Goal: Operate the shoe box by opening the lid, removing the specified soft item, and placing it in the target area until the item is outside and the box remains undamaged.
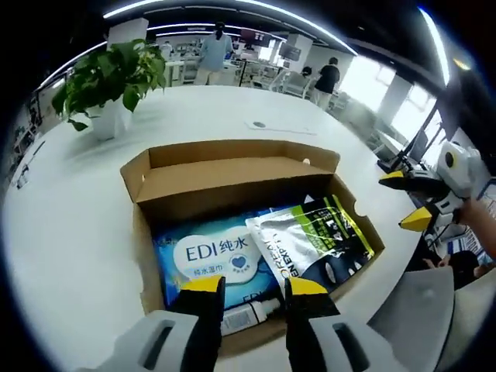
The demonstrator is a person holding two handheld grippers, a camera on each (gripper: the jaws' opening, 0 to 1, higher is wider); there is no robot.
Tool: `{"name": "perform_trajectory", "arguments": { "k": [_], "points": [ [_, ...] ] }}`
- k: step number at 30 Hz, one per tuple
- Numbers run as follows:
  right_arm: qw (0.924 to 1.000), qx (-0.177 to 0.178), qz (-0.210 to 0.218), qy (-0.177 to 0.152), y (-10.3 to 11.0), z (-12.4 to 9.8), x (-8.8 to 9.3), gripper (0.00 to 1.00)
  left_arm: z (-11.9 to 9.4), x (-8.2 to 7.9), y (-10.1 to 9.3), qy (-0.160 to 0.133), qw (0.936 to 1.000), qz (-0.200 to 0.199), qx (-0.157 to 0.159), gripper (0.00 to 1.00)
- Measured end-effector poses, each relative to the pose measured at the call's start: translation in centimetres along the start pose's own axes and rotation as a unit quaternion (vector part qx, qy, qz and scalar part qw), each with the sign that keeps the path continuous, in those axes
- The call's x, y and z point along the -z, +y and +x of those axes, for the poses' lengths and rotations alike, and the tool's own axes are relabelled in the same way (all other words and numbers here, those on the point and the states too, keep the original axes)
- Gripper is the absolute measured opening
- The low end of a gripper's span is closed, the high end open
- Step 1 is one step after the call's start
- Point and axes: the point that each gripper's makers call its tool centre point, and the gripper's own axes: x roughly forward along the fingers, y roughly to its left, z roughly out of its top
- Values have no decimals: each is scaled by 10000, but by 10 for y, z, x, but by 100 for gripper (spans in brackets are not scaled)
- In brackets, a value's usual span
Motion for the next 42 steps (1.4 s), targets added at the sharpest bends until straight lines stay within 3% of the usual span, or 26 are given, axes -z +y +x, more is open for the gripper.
{"name": "perform_trajectory", "arguments": {
  "k": [9,23,33,42],
  "points": [
    [10000,-27,20,14,8,0,7,58,15,12,-18,236,9987,-281,367,30],
    [9998,-165,65,-39,20,2,13,59,30,19,-24,463,9937,-754,690,24],
    [9996,-211,150,69,24,7,23,55,34,15,-27,310,9852,-1393,950,10],
    [9992,-289,274,66,28,13,20,52,32,12,-30,246,9834,-1487,1007,1]
  ]
}}
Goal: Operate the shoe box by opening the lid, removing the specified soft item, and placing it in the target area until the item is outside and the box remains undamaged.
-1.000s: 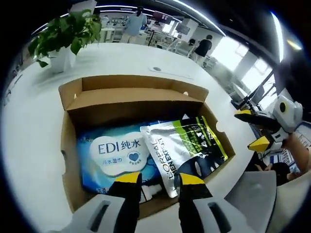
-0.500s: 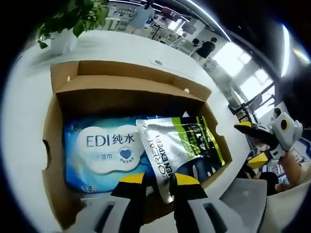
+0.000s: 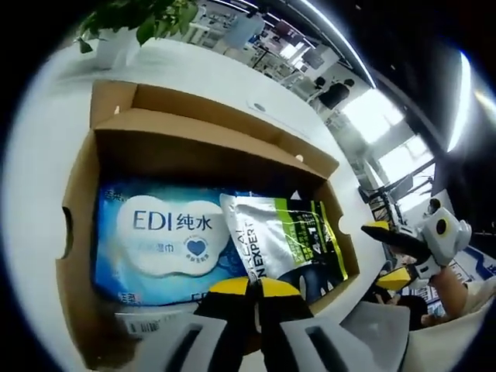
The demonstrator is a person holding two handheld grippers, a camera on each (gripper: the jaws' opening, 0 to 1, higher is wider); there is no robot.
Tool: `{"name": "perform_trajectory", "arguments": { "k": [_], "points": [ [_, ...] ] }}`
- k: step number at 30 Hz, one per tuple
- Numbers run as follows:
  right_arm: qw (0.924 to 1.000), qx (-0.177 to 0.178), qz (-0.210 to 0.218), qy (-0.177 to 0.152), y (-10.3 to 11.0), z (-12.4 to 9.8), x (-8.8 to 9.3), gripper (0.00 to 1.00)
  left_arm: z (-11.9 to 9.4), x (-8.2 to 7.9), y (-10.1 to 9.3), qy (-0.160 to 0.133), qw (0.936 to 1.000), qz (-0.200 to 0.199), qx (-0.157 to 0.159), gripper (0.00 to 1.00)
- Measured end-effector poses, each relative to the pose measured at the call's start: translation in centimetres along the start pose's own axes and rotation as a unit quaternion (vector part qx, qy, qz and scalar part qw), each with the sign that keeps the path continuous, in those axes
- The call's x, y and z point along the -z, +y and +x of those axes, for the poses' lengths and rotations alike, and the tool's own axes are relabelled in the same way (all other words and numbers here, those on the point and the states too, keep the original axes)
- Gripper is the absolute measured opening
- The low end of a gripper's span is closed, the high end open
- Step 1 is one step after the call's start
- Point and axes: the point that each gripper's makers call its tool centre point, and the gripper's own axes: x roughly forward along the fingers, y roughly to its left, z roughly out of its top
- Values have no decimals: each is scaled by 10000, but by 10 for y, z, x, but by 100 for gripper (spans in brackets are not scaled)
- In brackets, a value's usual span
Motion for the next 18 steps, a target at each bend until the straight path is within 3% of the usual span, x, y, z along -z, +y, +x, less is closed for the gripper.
{"name": "perform_trajectory", "arguments": {
  "k": [18],
  "points": [
    [9992,-216,346,30,15,26,-12,46,-17,-3,21,-92,9997,-40,-231,0]
  ]
}}
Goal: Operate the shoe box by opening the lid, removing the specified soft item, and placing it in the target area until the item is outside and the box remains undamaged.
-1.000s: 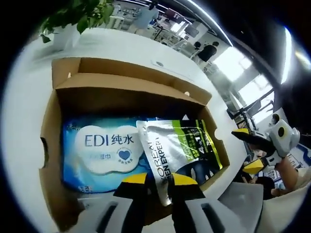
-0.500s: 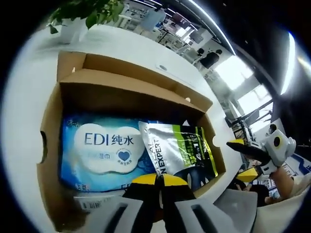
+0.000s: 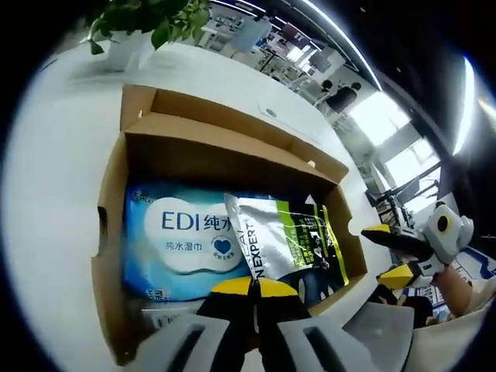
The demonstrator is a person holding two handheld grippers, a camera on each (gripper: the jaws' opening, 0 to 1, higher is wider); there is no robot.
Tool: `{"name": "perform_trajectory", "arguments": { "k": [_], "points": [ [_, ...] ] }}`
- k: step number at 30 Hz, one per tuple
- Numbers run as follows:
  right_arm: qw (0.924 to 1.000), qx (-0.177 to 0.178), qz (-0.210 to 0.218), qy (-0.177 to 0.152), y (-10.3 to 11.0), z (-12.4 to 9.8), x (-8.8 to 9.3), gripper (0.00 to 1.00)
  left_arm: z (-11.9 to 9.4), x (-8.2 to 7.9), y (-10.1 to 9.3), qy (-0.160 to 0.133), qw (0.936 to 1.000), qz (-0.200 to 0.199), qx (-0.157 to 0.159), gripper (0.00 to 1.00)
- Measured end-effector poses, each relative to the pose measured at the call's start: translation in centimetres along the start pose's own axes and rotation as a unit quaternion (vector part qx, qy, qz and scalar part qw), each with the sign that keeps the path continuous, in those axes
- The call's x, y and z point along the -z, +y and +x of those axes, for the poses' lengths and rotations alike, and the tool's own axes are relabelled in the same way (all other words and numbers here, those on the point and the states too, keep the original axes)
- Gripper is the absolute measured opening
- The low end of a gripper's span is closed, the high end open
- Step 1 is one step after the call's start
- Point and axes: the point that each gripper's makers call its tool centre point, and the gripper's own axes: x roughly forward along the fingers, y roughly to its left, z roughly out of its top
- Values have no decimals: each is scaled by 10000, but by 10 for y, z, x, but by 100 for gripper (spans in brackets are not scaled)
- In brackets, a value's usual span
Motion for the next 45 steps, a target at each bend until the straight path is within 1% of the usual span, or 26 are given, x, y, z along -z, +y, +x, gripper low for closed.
{"name": "perform_trajectory", "arguments": {
  "k": [3,8,11,15,17,22,29,32,34,36,38,40,42,45],
  "points": [
    [10000,-12,18,73,1,8,1,45,-2,-3,1,-39,10000,40,-16,0],
    [9993,-1,133,338,2,22,6,39,-5,-7,5,-79,9999,104,-59,0],
    [9989,2,104,462,3,29,9,36,-7,-8,8,-104,9998,127,-87,0],
    [9983,-55,128,562,5,38,9,35,-9,-9,11,-135,9998,129,-102,0],
    [9980,-55,118,614,5,41,10,36,-9,-9,13,-148,9998,128,-106,0],
    [9966,-72,124,816,4,51,14,33,-11,-10,15,-180,9997,154,-80,0],
    [9940,-87,235,1069,5,61,21,26,-10,-10,16,-180,9996,224,-74,0],
    [9932,-76,283,1128,5,63,24,24,-9,-11,17,-185,9995,227,-64,0],
    [9924,-78,458,1139,6,63,24,23,-9,-11,17,-197,9995,227,-66,0],
    [9926,-44,561,1079,5,63,22,20,-9,-11,17,-201,9995,238,-75,0],
    [9933,9,520,1028,3,63,20,12,-9,-11,17,-199,9995,246,-78,0],
    [9930,-12,601,1018,4,63,19,7,-10,-11,16,-222,9995,239,-57,0],
    [9930,10,615,1011,4,63,19,6,-10,-11,15,-242,9994,224,-49,0],
    [9938,14,509,987,5,62,18,5,-12,-12,13,-267,9994,198,-22,0]
  ]
}}
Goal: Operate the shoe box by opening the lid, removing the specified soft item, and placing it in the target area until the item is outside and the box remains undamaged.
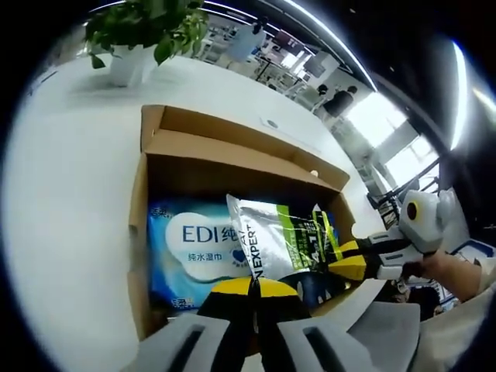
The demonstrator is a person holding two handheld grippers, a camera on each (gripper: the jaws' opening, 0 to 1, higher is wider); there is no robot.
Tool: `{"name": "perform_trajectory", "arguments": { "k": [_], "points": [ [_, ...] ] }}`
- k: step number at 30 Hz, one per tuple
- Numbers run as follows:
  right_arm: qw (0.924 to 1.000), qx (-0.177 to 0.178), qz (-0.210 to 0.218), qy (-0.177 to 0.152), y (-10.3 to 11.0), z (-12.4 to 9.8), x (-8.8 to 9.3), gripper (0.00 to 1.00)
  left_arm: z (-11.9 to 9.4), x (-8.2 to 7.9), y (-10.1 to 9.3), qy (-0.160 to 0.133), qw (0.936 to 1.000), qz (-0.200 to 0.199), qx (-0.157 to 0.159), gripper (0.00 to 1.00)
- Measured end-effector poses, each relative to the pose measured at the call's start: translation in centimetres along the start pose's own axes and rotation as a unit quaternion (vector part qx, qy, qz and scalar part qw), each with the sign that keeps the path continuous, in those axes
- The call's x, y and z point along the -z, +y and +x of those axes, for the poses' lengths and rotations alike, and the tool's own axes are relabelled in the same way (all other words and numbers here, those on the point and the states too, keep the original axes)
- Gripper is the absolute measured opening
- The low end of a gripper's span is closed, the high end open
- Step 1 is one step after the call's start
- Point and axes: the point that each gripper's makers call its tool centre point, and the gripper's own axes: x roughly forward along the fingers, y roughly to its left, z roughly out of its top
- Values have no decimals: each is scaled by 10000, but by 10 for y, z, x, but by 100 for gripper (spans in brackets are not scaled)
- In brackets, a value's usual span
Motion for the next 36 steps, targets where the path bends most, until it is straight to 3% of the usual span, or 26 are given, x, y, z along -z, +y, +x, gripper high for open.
{"name": "perform_trajectory", "arguments": {
  "k": [16,36],
  "points": [
    [9992,31,-10,-411,0,-23,-17,0,-11,-9,-19,-151,9997,172,-21,0],
    [9974,109,173,-695,-17,-79,-31,0,-2,-21,-66,-87,9987,494,115,0]
  ]
}}
